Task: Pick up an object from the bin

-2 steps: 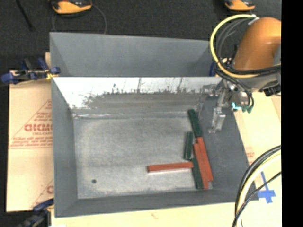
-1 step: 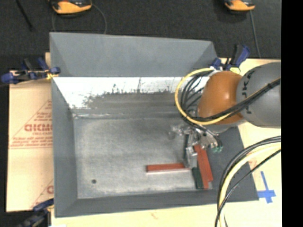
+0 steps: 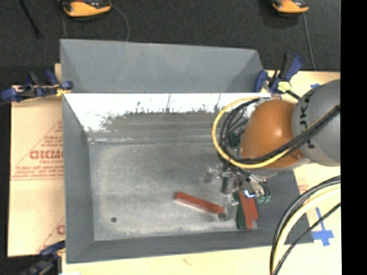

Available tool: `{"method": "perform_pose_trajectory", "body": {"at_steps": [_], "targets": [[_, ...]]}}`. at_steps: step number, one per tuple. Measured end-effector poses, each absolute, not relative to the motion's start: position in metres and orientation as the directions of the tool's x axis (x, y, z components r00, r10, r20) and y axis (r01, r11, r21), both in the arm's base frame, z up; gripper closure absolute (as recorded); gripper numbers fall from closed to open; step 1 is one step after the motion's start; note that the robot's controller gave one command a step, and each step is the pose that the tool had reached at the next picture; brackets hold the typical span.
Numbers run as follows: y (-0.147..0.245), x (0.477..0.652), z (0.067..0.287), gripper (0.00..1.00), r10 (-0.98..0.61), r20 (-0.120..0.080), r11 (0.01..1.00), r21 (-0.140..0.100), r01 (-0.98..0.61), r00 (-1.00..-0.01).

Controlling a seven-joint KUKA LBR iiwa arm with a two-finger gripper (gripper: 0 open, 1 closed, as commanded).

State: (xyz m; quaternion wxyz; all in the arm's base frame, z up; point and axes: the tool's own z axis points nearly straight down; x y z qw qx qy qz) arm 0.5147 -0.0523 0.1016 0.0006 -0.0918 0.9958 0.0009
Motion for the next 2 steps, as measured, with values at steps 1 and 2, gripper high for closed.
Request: {"method": "perform_pose_trajectory", "body": {"at_steps": [1, 2], "targets": [[-0.026, 0.502, 0.106, 0.0, -0.088, 0.0, 0.996, 0.002, -0.088, -0.996], [-0.022, 0.49, 0.069, 0.0, 0.243, 0.001, 0.97, 0.001, 0.243, -0.97]]}}
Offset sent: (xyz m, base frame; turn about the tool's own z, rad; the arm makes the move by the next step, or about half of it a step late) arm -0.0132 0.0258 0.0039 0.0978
